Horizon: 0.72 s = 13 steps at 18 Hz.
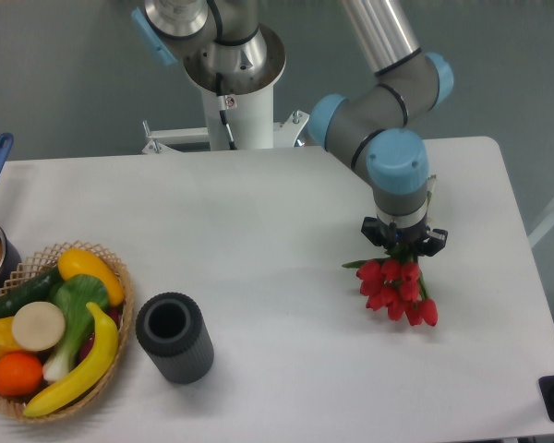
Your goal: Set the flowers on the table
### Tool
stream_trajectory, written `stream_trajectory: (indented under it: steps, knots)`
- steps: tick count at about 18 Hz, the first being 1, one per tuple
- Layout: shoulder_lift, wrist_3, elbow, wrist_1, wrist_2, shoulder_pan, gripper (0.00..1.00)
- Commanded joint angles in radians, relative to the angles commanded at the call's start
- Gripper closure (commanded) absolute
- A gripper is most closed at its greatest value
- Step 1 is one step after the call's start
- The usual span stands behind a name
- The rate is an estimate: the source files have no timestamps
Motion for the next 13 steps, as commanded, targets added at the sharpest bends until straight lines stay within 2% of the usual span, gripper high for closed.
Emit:
stream_trajectory:
  steps: [1, 3, 6, 9, 11, 13]
  knots:
    - [-0.002, 0.002, 0.008, 0.003, 0.0, 0.0, 0.16]
    - [-0.003, 0.002, 0.022, 0.003, 0.0, 0.0, 0.15]
    - [0.009, 0.005, 0.037, 0.009, -0.008, 0.006, 0.0]
    - [0.035, -0.006, 0.029, 0.012, -0.011, 0.015, 0.0]
    - [0.05, 0.002, 0.045, 0.012, -0.026, 0.055, 0.0]
    - [0.06, 0.015, 0.051, 0.012, -0.093, 0.098, 0.0]
